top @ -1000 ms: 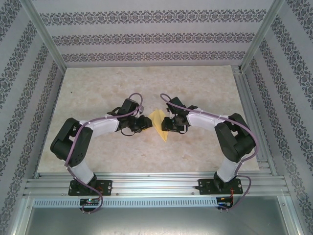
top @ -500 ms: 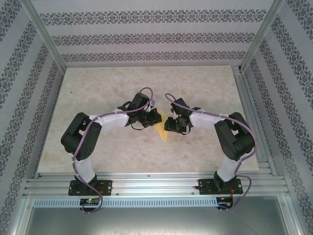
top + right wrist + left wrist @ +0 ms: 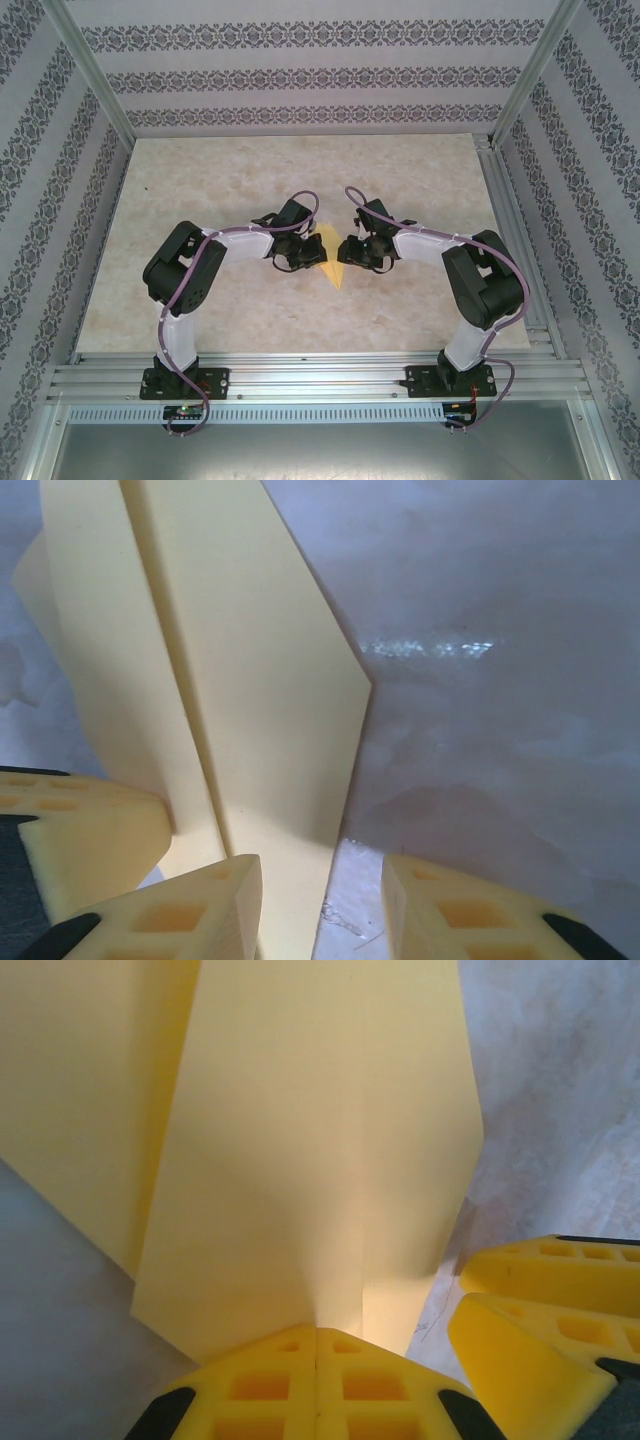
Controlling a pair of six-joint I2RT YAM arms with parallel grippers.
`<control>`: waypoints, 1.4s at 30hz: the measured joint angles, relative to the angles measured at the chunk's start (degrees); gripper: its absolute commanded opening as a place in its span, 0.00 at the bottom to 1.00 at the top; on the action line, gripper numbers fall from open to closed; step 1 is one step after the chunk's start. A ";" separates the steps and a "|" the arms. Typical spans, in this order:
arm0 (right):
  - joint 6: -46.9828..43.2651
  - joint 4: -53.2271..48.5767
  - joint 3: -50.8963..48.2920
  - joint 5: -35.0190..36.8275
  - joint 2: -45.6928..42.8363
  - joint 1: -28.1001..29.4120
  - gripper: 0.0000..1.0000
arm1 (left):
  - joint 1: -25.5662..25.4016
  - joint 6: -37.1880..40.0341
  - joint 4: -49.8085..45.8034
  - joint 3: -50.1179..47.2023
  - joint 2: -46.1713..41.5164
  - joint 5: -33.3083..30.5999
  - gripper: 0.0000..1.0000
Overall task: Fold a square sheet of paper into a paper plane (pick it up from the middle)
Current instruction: Turn over the paper at the center of the table.
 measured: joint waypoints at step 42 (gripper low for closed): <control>2.14 6.01 -3.63 -4.66 -0.44 0.11 0.35 | 0.02 -0.66 6.56 -7.26 -2.84 0.26 0.00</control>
